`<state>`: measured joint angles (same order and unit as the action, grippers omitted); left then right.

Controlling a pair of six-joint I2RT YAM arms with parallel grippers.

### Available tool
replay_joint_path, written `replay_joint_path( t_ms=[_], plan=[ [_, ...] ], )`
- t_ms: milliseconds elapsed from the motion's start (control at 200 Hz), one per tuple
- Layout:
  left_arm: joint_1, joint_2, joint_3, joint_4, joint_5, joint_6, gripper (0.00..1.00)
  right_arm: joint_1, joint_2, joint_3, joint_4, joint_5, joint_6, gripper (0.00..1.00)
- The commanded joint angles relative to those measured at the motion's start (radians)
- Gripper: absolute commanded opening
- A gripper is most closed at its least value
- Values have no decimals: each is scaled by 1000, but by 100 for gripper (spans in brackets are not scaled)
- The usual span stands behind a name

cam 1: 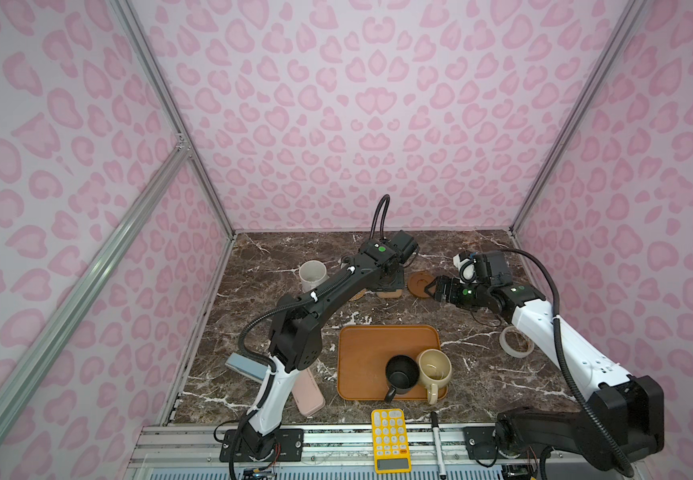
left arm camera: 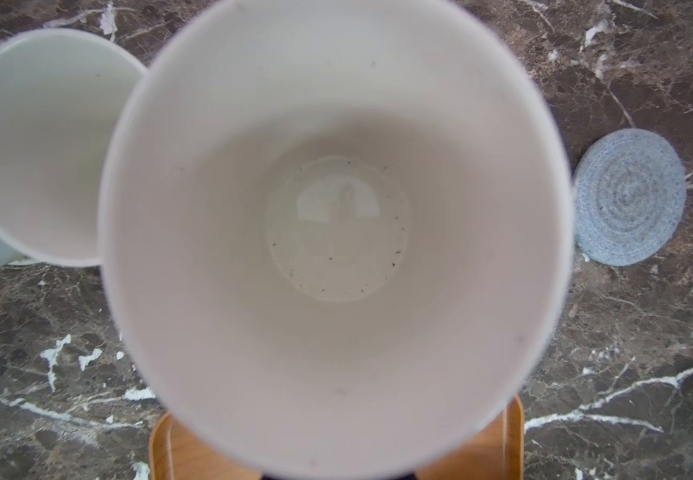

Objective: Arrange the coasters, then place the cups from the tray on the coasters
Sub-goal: 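Carry the lavender mug toward the cork paw coaster with the left gripper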

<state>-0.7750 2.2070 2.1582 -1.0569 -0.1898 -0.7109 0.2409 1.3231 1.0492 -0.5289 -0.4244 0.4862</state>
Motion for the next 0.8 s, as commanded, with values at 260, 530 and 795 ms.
replay_joint_path(
  t_ms=[260, 530, 795],
  plan=[
    [28, 110, 91, 31, 58, -30, 3, 0, 88, 43, 68, -100, -13, 98],
    [33, 161, 152, 7, 61, -28, 3, 0, 109, 44, 74, -85, -11, 98],
    [37, 187, 159, 6, 45, -22, 3, 0, 126, 45, 75, -85, -9, 98]
  ],
)
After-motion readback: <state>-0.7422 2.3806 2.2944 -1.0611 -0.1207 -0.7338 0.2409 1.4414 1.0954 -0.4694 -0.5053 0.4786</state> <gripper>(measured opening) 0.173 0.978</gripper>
